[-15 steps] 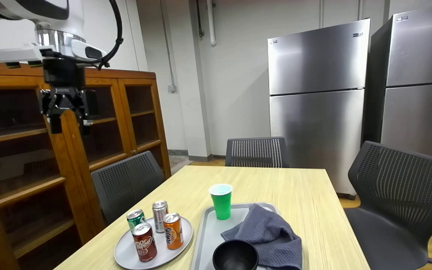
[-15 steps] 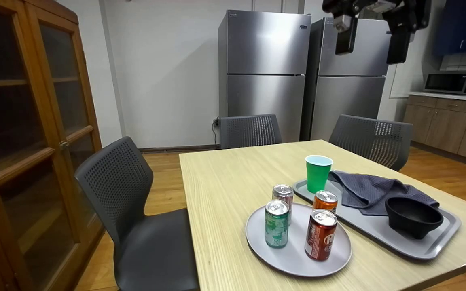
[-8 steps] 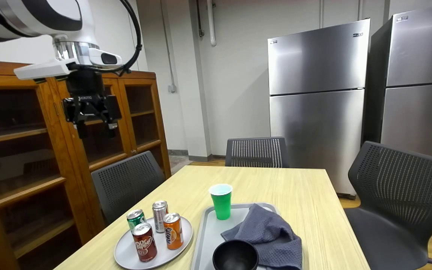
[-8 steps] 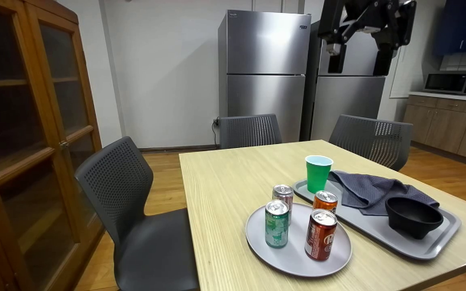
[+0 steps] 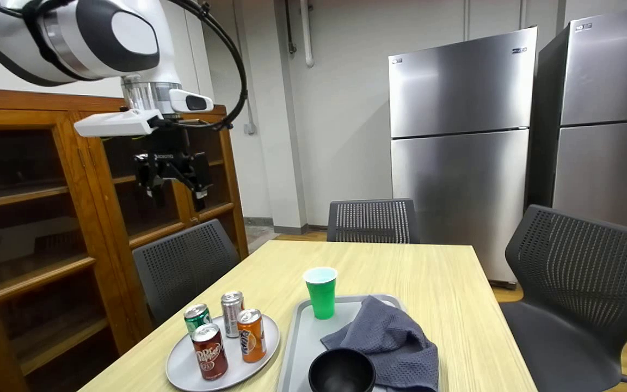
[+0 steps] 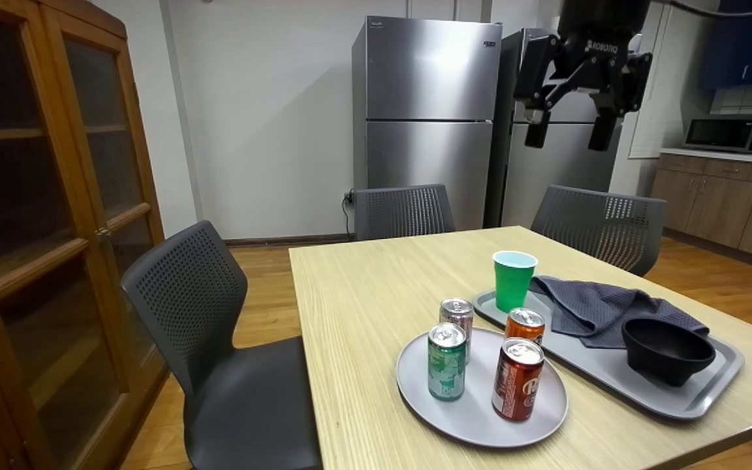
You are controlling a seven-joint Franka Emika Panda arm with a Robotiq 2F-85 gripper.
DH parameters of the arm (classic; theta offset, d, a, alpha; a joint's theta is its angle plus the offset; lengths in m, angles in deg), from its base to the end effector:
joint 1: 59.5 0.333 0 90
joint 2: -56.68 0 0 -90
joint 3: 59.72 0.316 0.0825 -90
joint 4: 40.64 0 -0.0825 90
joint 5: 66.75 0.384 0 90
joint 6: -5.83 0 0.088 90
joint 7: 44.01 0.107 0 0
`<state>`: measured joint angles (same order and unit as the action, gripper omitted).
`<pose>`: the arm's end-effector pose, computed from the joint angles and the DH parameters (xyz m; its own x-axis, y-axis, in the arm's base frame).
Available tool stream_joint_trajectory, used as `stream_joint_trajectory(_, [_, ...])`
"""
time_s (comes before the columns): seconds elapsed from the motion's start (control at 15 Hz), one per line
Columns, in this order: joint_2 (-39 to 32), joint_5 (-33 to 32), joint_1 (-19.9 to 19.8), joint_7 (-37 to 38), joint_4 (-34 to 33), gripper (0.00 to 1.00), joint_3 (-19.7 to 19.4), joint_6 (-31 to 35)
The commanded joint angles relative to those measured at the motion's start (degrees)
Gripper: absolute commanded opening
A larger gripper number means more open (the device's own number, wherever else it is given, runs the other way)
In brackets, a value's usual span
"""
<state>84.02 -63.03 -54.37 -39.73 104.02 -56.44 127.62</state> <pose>0.3986 0.0623 0.4485 0.9967 0.0332 0.0746 0.0360 -0.9987 -0.0371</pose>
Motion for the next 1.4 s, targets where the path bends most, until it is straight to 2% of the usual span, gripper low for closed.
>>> stream_joint_trajectory(0.0, [-4.6, -0.9, -1.6, -2.8, -1.1, 1.0, -1.3, 4.7])
stream_joint_trajectory(0.73, [-19.1, -2.9, -3.9, -2.1, -5.7, 1.0, -2.7, 16.9])
stream_joint_trajectory(0.93, [-23.3, -3.4, -4.4, -1.5, -8.6, 1.0, -3.0, 18.1])
stream_joint_trajectory(1.07, [-25.2, -2.6, -4.5, -1.8, -10.5, 1.0, -3.4, 16.2])
stream_joint_trajectory(1.13, [-25.0, -1.3, -4.4, -2.8, -10.9, 1.0, -3.5, 14.9])
stream_joint_trajectory(1.2, [-23.6, -1.9, -4.2, -2.2, -8.1, 1.0, -3.3, 17.6])
stream_joint_trajectory(1.33, [-24.7, -1.9, -4.3, -2.2, -9.1, 1.0, -3.5, 17.2])
